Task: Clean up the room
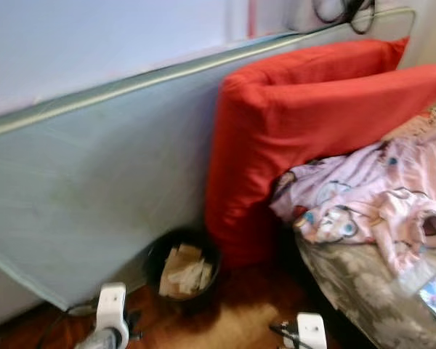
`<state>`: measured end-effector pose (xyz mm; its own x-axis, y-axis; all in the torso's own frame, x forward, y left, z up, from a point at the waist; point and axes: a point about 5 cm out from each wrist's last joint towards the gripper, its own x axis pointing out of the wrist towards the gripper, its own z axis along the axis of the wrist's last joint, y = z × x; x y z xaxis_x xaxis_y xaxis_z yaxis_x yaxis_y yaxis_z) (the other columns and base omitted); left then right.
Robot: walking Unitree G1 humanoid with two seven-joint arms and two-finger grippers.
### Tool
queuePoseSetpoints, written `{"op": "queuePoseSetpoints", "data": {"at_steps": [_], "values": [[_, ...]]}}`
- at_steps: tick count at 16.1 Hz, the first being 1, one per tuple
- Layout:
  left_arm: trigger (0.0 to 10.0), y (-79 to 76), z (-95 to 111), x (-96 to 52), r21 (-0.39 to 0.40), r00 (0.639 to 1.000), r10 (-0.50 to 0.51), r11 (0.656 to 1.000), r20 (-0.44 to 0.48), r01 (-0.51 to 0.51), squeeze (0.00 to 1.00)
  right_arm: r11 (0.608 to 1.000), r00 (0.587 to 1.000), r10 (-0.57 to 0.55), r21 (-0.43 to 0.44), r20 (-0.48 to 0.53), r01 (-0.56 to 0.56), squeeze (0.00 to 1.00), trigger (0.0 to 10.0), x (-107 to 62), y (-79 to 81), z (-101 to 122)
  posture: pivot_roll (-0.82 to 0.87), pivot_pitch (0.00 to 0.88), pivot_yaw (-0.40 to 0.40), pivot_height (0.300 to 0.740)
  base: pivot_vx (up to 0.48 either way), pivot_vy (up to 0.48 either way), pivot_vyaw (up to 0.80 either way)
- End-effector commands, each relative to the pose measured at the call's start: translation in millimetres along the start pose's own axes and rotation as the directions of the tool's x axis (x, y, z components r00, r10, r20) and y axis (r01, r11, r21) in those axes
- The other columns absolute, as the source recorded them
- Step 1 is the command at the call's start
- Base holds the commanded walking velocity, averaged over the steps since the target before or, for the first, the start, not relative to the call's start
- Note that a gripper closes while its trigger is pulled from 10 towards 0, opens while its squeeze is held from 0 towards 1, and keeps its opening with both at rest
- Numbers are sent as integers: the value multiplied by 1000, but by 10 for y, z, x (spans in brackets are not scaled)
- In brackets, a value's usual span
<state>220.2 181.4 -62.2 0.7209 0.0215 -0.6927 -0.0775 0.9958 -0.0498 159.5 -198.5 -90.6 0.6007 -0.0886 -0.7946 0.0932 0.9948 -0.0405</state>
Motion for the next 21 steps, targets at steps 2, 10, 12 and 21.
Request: {"op": "queuePoseSetpoints", "data": {"at_steps": [2,10,12,21], "values": [[10000,85,-84,-27,10,999,23,1000,-35,-22,0,1000,1000,21,-2,3,-21,0,10000,10,76,20,-35,45,22,740,0,343,0],[10000,96,-53,-23,24,999,33,999,-17,-33,0,1000,1000,25,-4,0,-25,0,10000,13,78,25,-34,49,21,740,0,128,0],[10000,85,-51,-21,12,1000,26,1000,-16,-26,0,1000,1000,21,-20,2,-21,0,10000,14,73,30,-35,50,21,740,0,0,309],[10000,95,-54,-23,4,999,29,1000,-17,-29,0,1000,1000,27,12,10,-27,0,10000,12,77,33,-31,48,16,740,178,0,533]]}}
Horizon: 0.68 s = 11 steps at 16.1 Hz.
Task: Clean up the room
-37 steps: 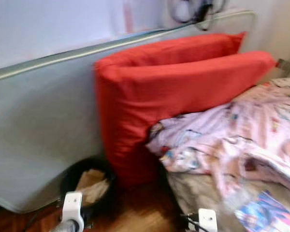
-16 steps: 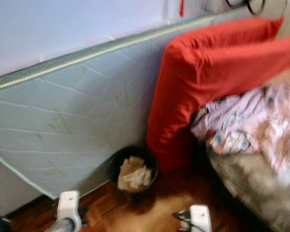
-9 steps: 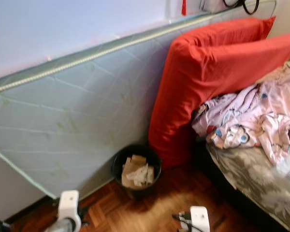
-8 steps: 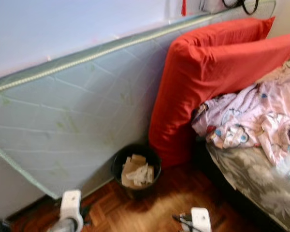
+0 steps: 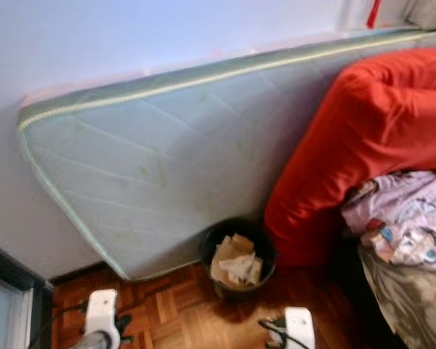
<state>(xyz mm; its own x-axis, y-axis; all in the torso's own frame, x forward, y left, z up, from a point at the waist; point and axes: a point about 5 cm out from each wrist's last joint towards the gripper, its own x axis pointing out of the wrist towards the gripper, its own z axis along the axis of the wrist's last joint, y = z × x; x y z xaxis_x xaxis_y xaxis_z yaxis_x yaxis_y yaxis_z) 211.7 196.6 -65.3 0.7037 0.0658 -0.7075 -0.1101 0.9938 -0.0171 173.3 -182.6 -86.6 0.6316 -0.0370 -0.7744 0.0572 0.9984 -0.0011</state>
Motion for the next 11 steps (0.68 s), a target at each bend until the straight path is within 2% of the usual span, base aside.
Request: {"op": "queuePoseSetpoints", "data": {"at_steps": [1,2,5,8,11], "values": [[10000,-63,14,10,2,1000,-16,1000,2,16,0,1000,999,-23,7,-26,23,0,10000,-33,-90,-92,-30,46,15,740,292,0,0],[10000,-60,14,9,4,1000,-11,1000,4,11,0,1000,1000,-17,-24,-21,17,0,10000,-31,-90,-82,-30,44,16,740,296,0,538],[10000,-59,11,9,3,1000,-11,1000,3,11,0,1000,1000,-16,-10,-22,15,0,10000,-32,-86,-86,-29,43,16,740,292,0,756],[10000,-60,5,8,7,1000,-15,1000,-2,15,0,999,1000,0,-50,-17,-1,0,10000,-29,-79,-72,-31,43,15,740,294,0,0],[10000,-61,2,7,3,1000,-13,1000,0,13,0,999,1000,-9,-42,-20,8,0,10000,-30,-87,-78,-30,43,14,740,294,0,769]]}}
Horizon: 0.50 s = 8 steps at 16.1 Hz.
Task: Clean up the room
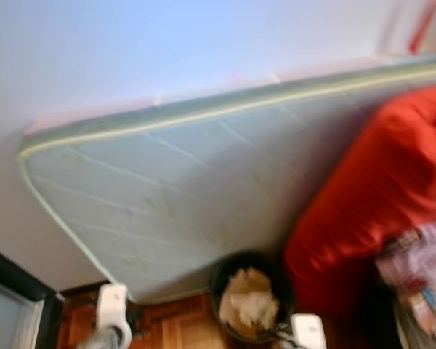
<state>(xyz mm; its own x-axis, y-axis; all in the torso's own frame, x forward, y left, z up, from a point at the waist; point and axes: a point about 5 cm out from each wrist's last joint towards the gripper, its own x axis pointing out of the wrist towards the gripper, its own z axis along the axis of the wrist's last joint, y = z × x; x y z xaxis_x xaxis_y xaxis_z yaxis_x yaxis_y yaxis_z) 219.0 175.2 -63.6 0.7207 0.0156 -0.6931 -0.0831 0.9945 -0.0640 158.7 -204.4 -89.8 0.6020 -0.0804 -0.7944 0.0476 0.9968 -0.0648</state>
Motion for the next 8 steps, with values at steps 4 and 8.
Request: {"op": "queuePoseSetpoints", "data": {"at_steps": [4,8], "values": [[10000,160,-32,-26,18,999,42,999,-13,-41,0,998,998,56,38,34,-57,0,10000,19,150,64,-30,44,12,740,277,0,0],[10000,141,52,-8,17,999,35,999,26,-36,0,997,993,73,33,89,-76,0,10000,15,156,117,-30,44,12,740,0,0,0]]}}
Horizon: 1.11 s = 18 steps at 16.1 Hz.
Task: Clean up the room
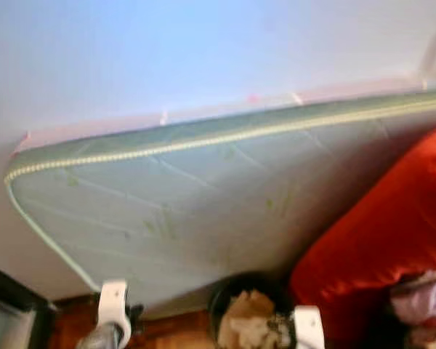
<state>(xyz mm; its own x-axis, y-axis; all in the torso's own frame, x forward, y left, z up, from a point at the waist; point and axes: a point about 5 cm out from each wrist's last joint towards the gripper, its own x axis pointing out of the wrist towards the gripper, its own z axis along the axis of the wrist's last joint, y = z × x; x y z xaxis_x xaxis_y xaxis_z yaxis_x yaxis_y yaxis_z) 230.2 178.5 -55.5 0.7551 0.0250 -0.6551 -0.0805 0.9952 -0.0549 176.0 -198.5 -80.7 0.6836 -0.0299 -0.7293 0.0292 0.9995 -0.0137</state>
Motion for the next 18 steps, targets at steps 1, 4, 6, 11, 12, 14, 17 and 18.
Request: {"op": "queuePoseSetpoints", "data": {"at_steps": [1,4,6,11,12,14,17,18], "values": [[10000,122,-29,-24,10,1000,29,1000,-1,-29,0,999,1000,21,27,-1,-21,0,10000,-17,93,-65,-30,44,12,740,0,0,0],[10000,123,318,36,0,989,21,1000,143,-21,0,998,998,1,64,59,-5,0,10000,-25,79,-24,-30,45,10,740,0,0,0],[10000,99,619,50,6,958,11,1000,285,-13,0,998,940,35,38,340,-51,0,10000,139,357,829,-30,43,10,740,0,0,0],[10000,42,787,-38,11,880,3,1000,475,-9,0,995,917,55,50,396,-81,0,10000,117,327,869,-39,44,6,740,0,0,0],[10000,51,763,-56,14,875,4,1000,484,-12,0,995,918,57,48,391,-82,0,10000,114,325,847,-43,42,6,740,0,0,0],[10000,20,737,-80,38,866,-18,999,500,-1,0,995,927,53,57,371,-79,0,10000,102,298,756,-32,37,-4,740,0,0,0],[10000,9,790,-68,31,862,-18,1000,507,2,0,997,945,30,58,326,-52,0,10000,102,253,660,-38,25,-4,740,0,0,0],[10000,5,800,-67,32,861,-20,999,508,5,0,996,946,25,69,323,-49,0,10000,101,238,654,-39,20,-3,740,0,0,0]]}}
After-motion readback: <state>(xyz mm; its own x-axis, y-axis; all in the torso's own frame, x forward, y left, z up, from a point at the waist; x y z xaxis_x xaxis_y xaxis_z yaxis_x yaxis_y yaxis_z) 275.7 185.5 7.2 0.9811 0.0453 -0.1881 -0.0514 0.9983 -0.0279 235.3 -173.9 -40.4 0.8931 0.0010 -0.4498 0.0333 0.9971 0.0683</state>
